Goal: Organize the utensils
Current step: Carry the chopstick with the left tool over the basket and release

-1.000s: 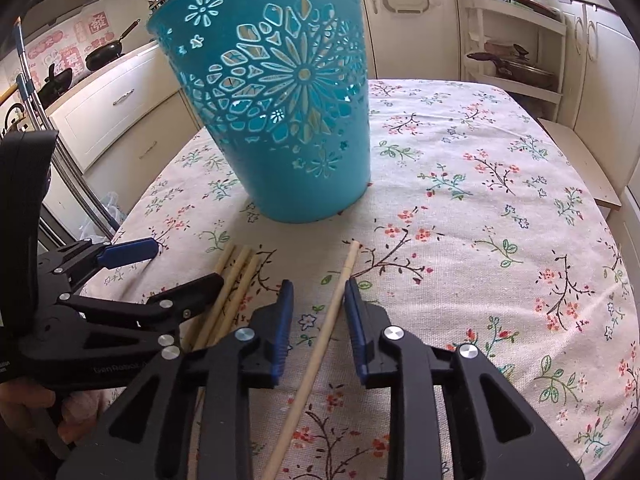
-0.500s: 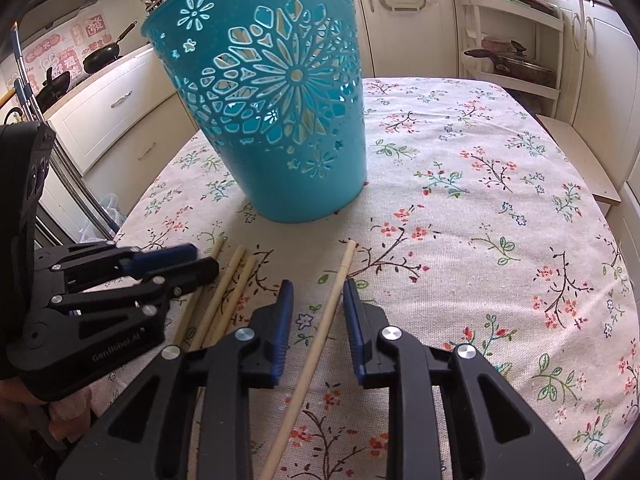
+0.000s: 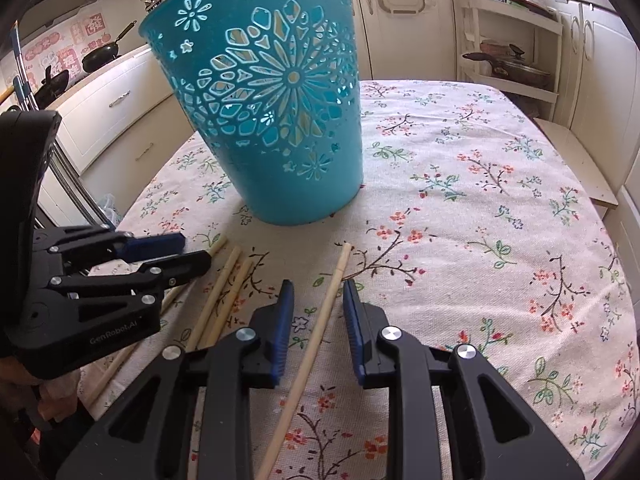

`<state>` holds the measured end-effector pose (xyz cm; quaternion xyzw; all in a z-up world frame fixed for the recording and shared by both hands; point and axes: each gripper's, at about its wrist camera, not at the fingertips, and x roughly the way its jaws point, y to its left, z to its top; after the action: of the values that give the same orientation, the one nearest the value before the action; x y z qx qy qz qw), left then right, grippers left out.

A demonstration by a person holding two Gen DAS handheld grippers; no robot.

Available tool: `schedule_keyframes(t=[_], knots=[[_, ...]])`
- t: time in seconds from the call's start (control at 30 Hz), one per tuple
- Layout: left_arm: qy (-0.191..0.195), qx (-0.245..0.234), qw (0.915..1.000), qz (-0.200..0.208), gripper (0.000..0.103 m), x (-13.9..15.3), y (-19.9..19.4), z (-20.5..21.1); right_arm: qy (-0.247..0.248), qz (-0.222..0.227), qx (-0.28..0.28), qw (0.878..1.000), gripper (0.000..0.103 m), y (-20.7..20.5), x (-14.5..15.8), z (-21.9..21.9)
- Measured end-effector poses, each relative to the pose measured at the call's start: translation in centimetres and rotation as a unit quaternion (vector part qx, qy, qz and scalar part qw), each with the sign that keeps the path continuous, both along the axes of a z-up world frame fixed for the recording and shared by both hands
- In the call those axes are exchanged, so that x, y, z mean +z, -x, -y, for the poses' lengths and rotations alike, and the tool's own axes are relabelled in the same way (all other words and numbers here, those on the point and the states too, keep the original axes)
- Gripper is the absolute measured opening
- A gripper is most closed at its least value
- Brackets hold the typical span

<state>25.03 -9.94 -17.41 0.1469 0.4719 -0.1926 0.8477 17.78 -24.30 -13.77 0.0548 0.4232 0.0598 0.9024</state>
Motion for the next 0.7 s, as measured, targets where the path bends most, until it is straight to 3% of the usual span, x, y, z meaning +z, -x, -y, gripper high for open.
schedule_keyframes(t=[0.07,0.13,0.2,0.4,0.53,0.7], knots=[[0.000,0.000,1.0000,0.001,0.030,0.0,0.0,0.0,0.002,0.001,0.000,1.000,0.025,0.0,0.0,-0.1],[0.001,-0.010,0.9999,0.001,0.015,0.1,0.1,0.2,0.006,0.002,0.000,1.000,0.025,0.0,0.0,-0.2],[-0.006,-0.020,0.9998,0.006,0.006,0.1,0.5,0.7,0.006,0.002,0.000,1.000,0.025,-0.1,0.0,-0.2],[-0.012,-0.023,0.9996,0.015,0.005,0.1,1.0,1.0,0.040,0.002,0.006,0.999,0.024,0.1,0.0,-1.1],[-0.013,-0.019,0.9996,0.015,0.005,0.1,1.3,0.8,0.083,-0.007,0.020,0.996,0.017,0.0,0.2,-1.8],[-0.013,-0.016,0.9997,0.014,0.005,0.0,1.5,0.5,0.079,-0.015,0.027,0.996,0.013,-0.1,0.3,-1.2]])
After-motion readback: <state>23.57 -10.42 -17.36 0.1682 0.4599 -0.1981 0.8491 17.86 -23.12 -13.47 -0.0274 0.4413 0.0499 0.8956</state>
